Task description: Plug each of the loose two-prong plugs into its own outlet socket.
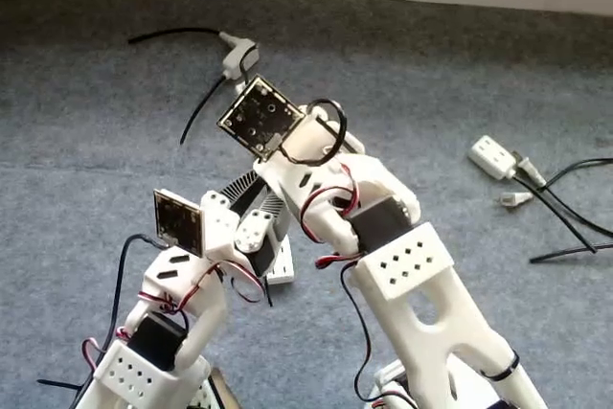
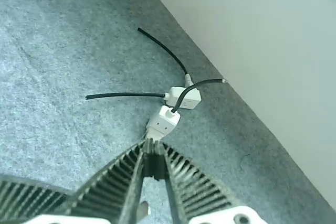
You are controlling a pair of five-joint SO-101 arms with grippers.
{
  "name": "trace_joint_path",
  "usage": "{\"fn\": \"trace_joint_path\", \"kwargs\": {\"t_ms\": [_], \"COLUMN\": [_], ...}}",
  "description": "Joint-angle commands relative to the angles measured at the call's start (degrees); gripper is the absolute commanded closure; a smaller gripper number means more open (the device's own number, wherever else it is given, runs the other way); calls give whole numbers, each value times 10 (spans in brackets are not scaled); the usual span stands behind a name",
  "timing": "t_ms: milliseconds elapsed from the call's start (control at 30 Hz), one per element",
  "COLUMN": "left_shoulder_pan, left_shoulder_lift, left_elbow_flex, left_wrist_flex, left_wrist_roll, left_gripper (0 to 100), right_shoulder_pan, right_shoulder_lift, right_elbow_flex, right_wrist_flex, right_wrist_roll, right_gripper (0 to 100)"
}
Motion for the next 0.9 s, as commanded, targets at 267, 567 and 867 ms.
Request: {"fn": "trace_joint_path", "kwargs": {"t_ms": [267,567,867], "left_shoulder_pan": [-7,-7,-65], "left_shoulder_lift": [-68,-67,-65], "left_elbow_flex": [-80,-35,-5], "left_wrist_flex": [-10,-12,-12], "left_wrist_roll": [3,2,2], "left_gripper": [994,994,994], "right_shoulder_pan": [78,85,158], "right_shoulder_lift": [128,13,-155], "right_elbow_flex": [15,15,12], "right_wrist_flex": [-51,-7,34], "right_wrist_roll": [13,11,11], "right_gripper": [991,991,991]}}
